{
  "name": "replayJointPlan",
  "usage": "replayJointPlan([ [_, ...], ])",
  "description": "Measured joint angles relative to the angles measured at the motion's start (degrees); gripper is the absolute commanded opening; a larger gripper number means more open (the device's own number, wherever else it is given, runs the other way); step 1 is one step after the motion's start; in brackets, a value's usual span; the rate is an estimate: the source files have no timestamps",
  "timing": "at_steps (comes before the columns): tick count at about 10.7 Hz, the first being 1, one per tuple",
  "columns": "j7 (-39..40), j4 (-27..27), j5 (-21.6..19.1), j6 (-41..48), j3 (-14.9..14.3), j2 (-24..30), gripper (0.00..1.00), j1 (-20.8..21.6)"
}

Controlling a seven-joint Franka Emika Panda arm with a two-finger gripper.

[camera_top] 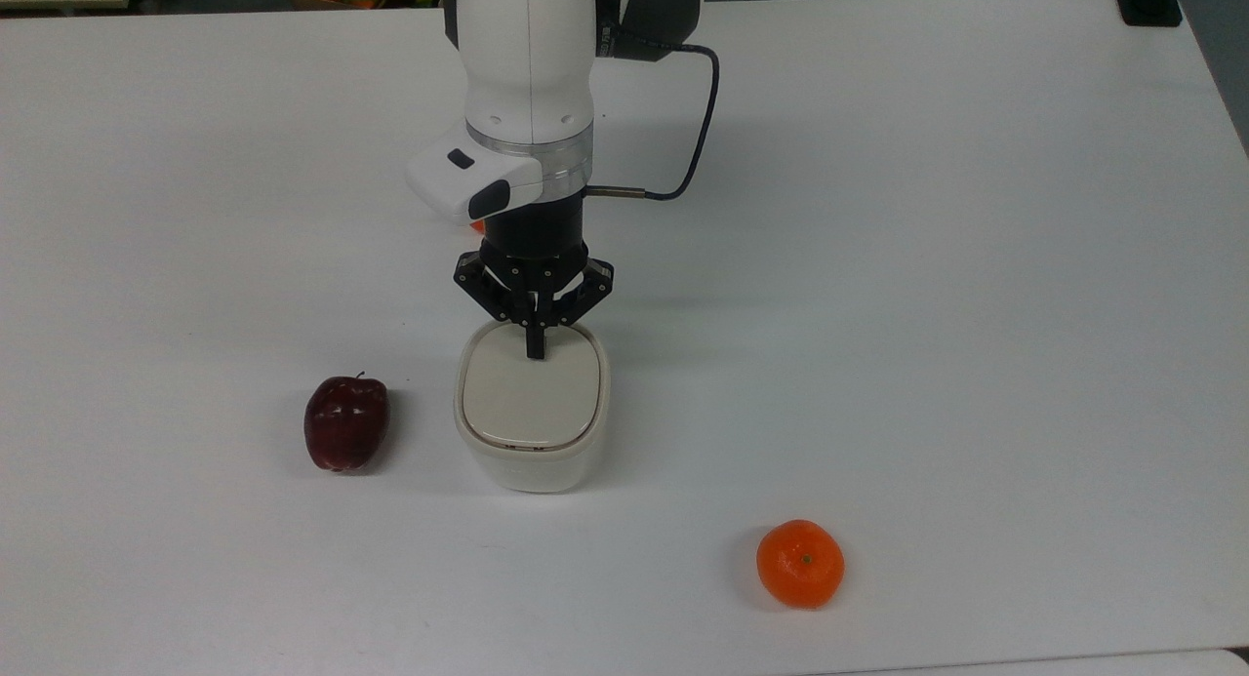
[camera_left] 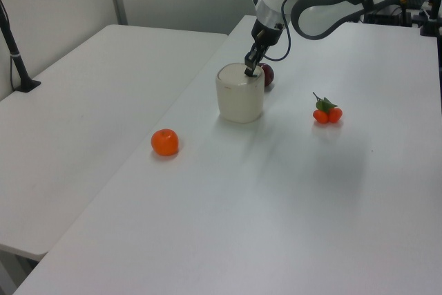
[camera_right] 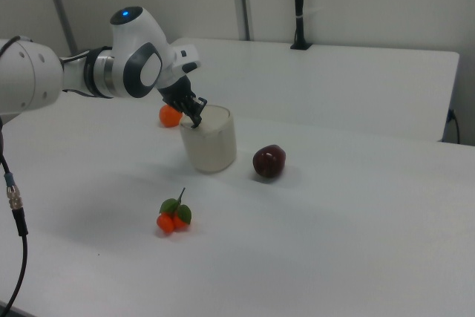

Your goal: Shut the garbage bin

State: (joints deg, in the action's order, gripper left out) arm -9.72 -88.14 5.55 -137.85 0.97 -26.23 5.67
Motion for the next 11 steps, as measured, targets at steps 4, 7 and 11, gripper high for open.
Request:
replayJointPlan([
  [4, 0.0, 0.1, 0.0, 0.0, 0.0, 0.0, 0.0, -0.01],
  [7, 0.0, 0.89, 0.03, 4.17, -0.01, 1.68, 0.0, -0.11],
  [11, 0.0, 1.36, 0.02, 23.06, 0.16, 11.27, 0.0, 0.43],
])
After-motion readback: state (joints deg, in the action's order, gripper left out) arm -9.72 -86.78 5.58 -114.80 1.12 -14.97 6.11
